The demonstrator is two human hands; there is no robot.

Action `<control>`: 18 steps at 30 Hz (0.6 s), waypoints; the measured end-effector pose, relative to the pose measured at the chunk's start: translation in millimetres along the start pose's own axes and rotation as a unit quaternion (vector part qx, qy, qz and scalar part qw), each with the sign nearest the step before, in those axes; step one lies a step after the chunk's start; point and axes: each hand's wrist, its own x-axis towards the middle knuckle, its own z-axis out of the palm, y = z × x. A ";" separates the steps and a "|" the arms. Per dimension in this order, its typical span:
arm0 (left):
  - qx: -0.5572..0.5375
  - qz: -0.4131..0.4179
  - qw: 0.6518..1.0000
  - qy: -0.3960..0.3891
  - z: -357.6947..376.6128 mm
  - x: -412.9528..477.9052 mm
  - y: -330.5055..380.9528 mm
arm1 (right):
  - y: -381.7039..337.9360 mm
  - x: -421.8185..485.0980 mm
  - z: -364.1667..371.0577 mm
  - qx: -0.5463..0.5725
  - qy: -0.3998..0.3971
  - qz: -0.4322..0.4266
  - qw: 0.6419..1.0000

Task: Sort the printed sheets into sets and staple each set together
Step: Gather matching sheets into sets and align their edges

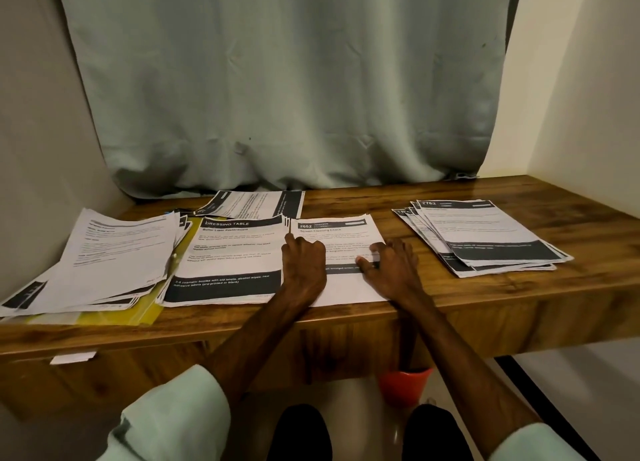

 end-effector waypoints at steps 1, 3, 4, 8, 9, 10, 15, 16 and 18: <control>-0.003 0.013 1.000 0.000 -0.8 -0.3 2.9 | -0.7 -0.7 -0.5 -0.002 -0.001 0.000 1.000; -0.027 0.040 0.999 -0.014 -3.5 -0.1 11.5 | -2.4 -2.5 -2.8 -0.005 -0.001 -0.003 1.000; -0.044 0.054 0.997 -0.024 -4.8 0.8 17.0 | -3.4 -3.5 -3.6 -0.007 -0.003 -0.003 1.000; -0.101 0.107 0.988 -0.052 -14.5 10.7 43.6 | -0.8 -2.9 -5.2 0.032 0.009 0.000 0.999; -0.112 0.115 0.985 -0.058 -17.2 14.0 50.1 | 1.7 -1.5 -5.1 0.071 0.022 0.007 0.997; -0.121 0.122 0.983 -0.061 -18.5 18.7 56.5 | 3.9 -0.3 -5.4 0.123 0.040 0.019 0.991; -0.157 0.130 0.978 -0.051 -24.1 43.7 85.4 | 14.3 11.7 -14.6 0.347 0.052 0.104 0.931; -0.154 0.124 0.979 -0.044 -22.8 52.4 90.0 | 17.5 16.6 -19.1 0.373 0.040 0.113 0.920; -0.164 0.109 0.980 -0.024 -23.7 70.2 99.8 | 27.1 30.8 -34.1 0.382 0.054 0.123 0.914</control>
